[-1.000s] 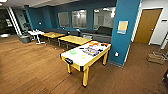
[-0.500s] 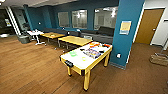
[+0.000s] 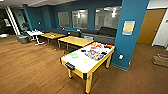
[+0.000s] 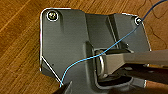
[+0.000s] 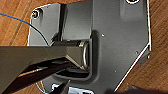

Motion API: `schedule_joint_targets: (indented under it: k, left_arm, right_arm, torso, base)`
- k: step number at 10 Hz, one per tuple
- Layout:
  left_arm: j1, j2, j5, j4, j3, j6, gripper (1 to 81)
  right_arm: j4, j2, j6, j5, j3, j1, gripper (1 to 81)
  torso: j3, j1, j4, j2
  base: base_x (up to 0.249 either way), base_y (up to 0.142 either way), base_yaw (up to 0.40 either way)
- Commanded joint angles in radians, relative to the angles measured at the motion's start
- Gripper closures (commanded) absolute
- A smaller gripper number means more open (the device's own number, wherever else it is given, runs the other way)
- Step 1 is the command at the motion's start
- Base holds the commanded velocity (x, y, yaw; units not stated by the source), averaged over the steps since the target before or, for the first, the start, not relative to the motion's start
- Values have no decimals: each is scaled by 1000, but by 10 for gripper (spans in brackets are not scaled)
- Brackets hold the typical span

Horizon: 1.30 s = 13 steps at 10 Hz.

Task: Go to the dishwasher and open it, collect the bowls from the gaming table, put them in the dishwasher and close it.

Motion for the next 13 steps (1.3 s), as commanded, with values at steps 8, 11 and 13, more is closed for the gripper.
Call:
schedule_joint_targets:
  k: [8,11,13]
  left_arm:
    - [-23,-3,47,8,3,1,10]
    - [-24,-2,47,6,3,1,10]
    - [-23,-2,49,6,3,1,10]
  right_arm:
    - [-4,0,-5,-64,6,28,10]
    - [-4,1,-5,-64,6,31,10]
    - [-5,1,-5,-64,6,31,10]
  torso:
    - [0,0,0,0]
    - [0,0,0,0]
    - [0,0,0,0]
  base:
    - [141,74,0]
    - [140,79,0]
    - [140,90,0]
